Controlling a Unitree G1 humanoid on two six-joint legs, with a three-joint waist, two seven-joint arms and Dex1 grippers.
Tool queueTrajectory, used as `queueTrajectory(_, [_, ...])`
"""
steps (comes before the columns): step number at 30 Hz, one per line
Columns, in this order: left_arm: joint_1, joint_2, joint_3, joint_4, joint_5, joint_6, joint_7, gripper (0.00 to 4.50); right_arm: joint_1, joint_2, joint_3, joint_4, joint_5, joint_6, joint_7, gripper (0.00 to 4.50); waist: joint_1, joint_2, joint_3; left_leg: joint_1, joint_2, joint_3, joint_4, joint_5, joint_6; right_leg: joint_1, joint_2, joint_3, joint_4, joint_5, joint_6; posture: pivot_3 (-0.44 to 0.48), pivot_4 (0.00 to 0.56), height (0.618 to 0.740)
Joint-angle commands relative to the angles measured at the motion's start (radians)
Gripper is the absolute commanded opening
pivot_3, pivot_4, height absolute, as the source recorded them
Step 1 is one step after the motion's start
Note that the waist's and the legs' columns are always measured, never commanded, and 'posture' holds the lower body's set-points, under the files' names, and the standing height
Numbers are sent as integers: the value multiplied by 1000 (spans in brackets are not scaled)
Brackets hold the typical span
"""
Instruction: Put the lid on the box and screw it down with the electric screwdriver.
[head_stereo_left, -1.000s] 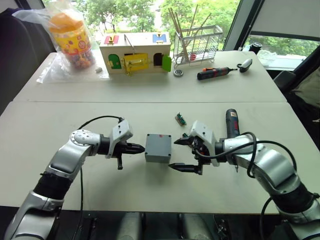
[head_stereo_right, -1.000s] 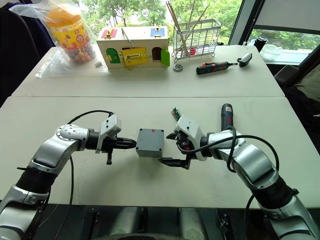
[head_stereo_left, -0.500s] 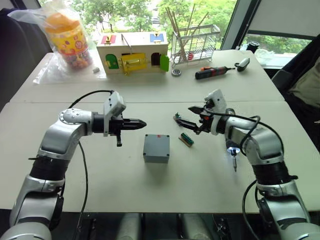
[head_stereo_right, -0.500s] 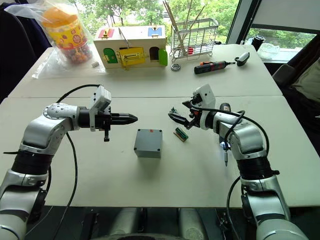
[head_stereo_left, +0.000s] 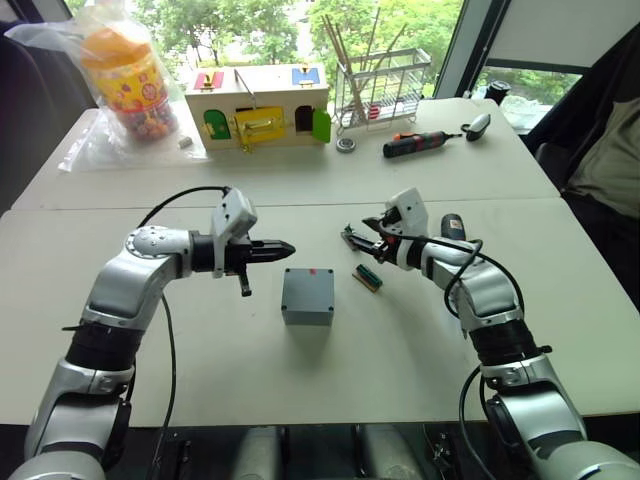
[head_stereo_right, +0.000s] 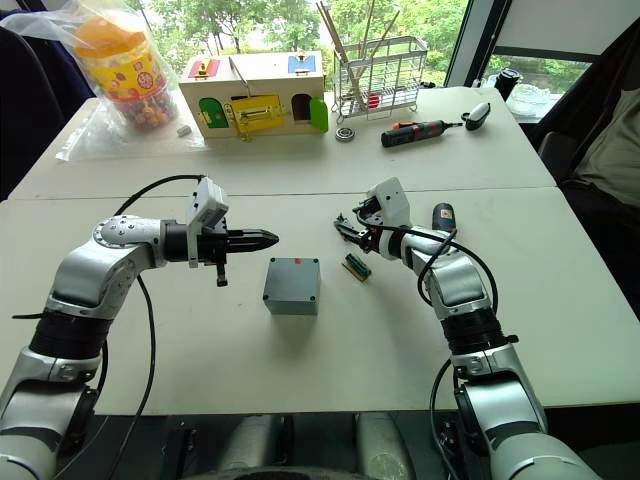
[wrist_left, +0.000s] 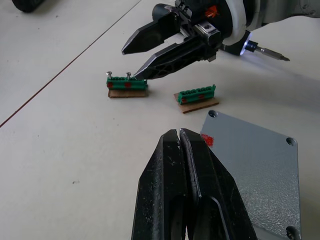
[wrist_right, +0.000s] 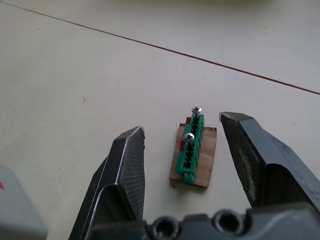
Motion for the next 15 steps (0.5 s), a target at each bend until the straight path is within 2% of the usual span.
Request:
queueTrajectory(1, [-10,7,9,-20,-5,-13,-3,0,-14,10,2,-3,-11,-21,8,2552,0,0,0,0,0,0,0,0,0,0,0,0,0,0,0,0,150,736])
queueTrajectory(15, [1,6,-5,9,12,-47,-11,0,-60,47,-26,87,-22,-54,-5,2552,-1,0,0,0,0,0,0,0,0,0,0,0,0,0,0,0,150,736])
